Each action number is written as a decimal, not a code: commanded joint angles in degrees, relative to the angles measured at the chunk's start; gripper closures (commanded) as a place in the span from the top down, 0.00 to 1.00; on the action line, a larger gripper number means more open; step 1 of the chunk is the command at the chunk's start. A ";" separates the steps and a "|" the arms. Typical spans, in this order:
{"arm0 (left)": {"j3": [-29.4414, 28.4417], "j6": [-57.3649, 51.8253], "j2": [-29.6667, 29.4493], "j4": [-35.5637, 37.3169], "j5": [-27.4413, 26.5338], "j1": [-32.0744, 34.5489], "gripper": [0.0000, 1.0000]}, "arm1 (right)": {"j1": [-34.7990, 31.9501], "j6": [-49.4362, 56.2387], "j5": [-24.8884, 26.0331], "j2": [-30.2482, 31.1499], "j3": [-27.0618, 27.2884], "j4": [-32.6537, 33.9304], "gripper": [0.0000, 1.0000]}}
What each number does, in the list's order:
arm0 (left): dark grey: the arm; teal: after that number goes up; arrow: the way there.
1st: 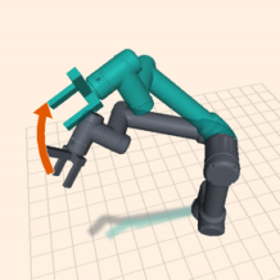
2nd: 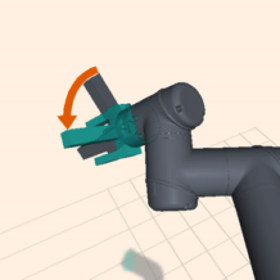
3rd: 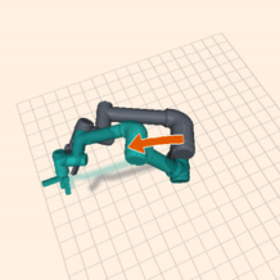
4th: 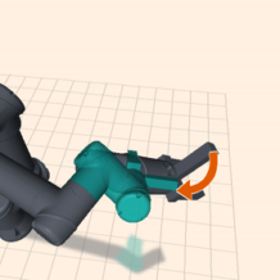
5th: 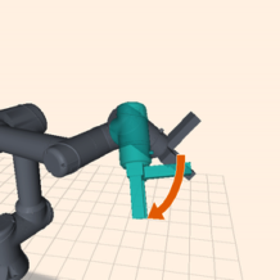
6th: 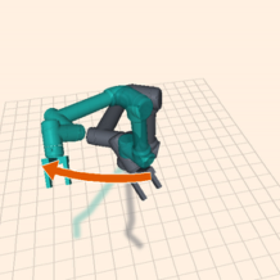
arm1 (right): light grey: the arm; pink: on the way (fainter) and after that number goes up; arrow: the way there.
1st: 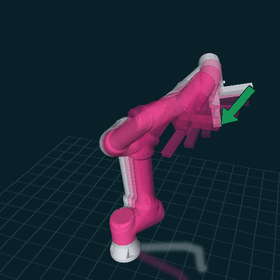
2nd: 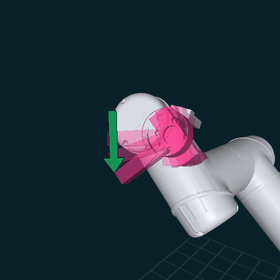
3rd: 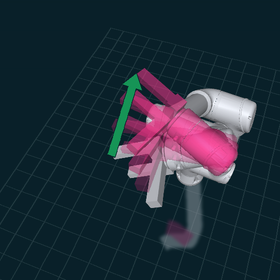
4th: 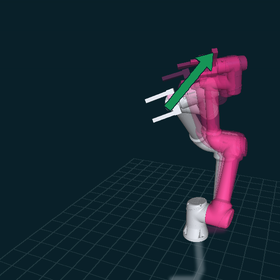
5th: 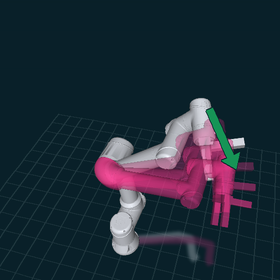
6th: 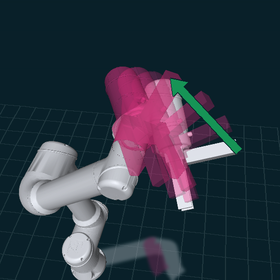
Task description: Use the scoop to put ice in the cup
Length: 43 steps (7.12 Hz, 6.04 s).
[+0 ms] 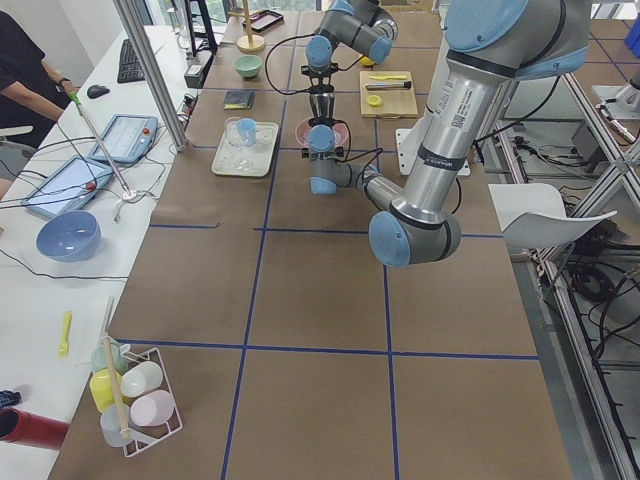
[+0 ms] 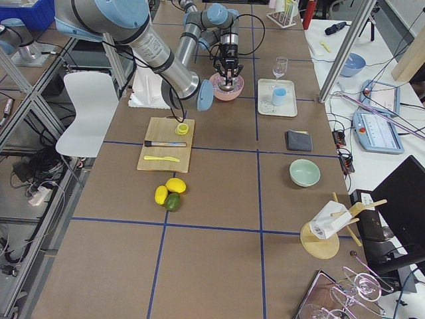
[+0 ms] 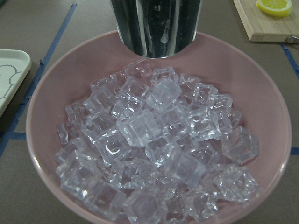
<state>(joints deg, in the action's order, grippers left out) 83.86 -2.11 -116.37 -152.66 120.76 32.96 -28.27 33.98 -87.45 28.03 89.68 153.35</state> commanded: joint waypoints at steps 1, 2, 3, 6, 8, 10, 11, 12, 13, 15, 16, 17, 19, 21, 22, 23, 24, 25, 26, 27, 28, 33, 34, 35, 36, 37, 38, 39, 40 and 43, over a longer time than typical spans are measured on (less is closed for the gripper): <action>-0.01 0.00 0.00 0.00 0.00 -0.09 0.99 | 0.75 -0.23 0.35 -0.08 -0.38 -0.33 0.00; 0.08 0.00 0.00 0.00 0.00 -0.09 0.99 | 1.10 -0.41 0.35 -0.08 -1.17 -0.85 0.00; -0.01 0.00 0.00 0.00 0.00 -0.09 0.99 | 1.19 -0.41 0.26 0.00 -2.04 -3.55 0.00; -0.01 0.00 0.00 0.00 0.00 0.00 0.99 | 1.54 -0.41 0.17 0.18 -2.32 -3.93 0.00; -0.01 0.00 0.09 0.00 0.00 0.00 0.99 | 1.98 -1.98 -0.26 1.31 -2.23 -7.78 0.00; -0.01 0.00 0.09 0.00 0.00 0.00 0.99 | 2.51 -3.04 -0.27 3.33 -2.14 -11.91 0.00; -0.01 0.00 0.09 0.00 0.00 0.00 0.99 | 2.43 -3.22 -0.35 4.65 -1.45 -14.19 0.00; -0.01 0.00 0.18 0.00 0.00 0.00 0.99 | 2.43 -4.70 -0.35 6.66 -0.13 -17.09 0.00; -0.01 0.00 0.09 0.00 0.00 0.00 0.99 | 2.43 -5.06 -0.53 9.90 3.45 -19.12 0.00; -0.01 0.00 0.18 0.00 0.00 0.00 0.99 | 2.51 -6.38 -1.49 15.98 6.99 -26.50 0.00; -0.01 0.00 0.09 -0.09 0.00 0.00 0.99 | 2.51 -7.08 -2.11 16.00 7.43 -26.61 0.00; -0.01 0.00 0.09 -0.09 0.00 0.00 0.99 | 2.43 -8.22 -3.07 16.09 8.13 -28.09 0.00; -0.01 -0.09 0.44 -0.09 -0.09 0.00 0.99 | 2.25 -12.08 -7.63 18.44 8.49 -35.96 0.00; -0.01 -0.09 0.44 -0.09 0.00 0.00 0.99 | 1.64 -14.64 -10.01 19.07 8.67 -40.30 0.00; 0.08 -0.09 0.44 -0.09 -0.09 0.00 0.99 | 0.76 -14.91 -11.76 19.16 8.67 -41.88 0.00; 0.08 -0.09 0.44 -0.09 0.00 0.00 0.99 | 0.32 -16.39 -12.65 19.16 8.67 -42.42 0.00; 0.08 -0.09 0.53 -0.09 0.00 0.09 0.99 | -0.21 -17.27 -14.22 19.25 8.58 -45.47 0.00; 0.08 -0.09 0.53 -0.09 0.00 0.18 0.99 | -1.43 -18.41 -16.68 19.77 8.75 -47.07 0.00; 0.08 -0.09 0.53 -0.09 -0.09 0.18 0.99 | -3.79 -18.51 -19.92 19.95 10.58 -47.00 0.00; 0.08 0.00 0.53 -0.09 0.00 0.18 0.99 | -5.56 -18.51 -22.82 21.52 11.73 -46.91 0.00; 0.08 -0.09 0.53 -0.09 0.00 0.18 0.99 | -6.53 -18.51 -23.11 22.67 12.96 -46.82 0.00; 0.69 0.53 0.79 0.17 0.35 2.53 1.00 | -19.61 -23.70 -29.18 20.49 14.03 -35.07 0.00; 2.61 0.53 3.23 0.70 0.70 4.64 1.00 | -20.51 -23.70 -29.18 20.48 13.51 -34.35 0.00; 4.37 0.61 5.69 0.88 0.79 6.92 1.00 | -20.51 -23.70 -29.18 18.48 10.72 -32.43 0.00; 6.21 0.88 8.06 0.96 0.70 9.21 1.00 | -20.60 -23.70 -29.18 13.24 4.51 -29.28 0.00; 8.58 0.88 10.87 0.97 0.01 12.88 1.00 | -21.04 -23.70 -29.18 11.10 1.49 -28.72 0.00; 10.60 1.05 13.60 0.97 -0.17 17.36 1.00 | -21.65 -23.79 -29.18 10.99 0.59 -28.63 0.00; 10.80 4.62 15.89 0.88 -2.61 20.71 1.00 | -21.66 -23.79 -29.18 10.29 -2.29 -27.76 0.00; 10.45 5.87 16.34 1.05 -9.51 21.96 1.00 | -21.66 -23.79 -29.18 7.50 -6.15 -26.10 0.00; 10.36 13.53 16.35 3.24 -15.30 24.68 1.00 | -20.00 -25.19 -29.01 0.81 -18.19 -26.08 0.00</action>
<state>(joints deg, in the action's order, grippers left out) 94.24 9.99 -100.08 -150.10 106.18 55.92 -49.20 9.02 -116.59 31.56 76.56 127.15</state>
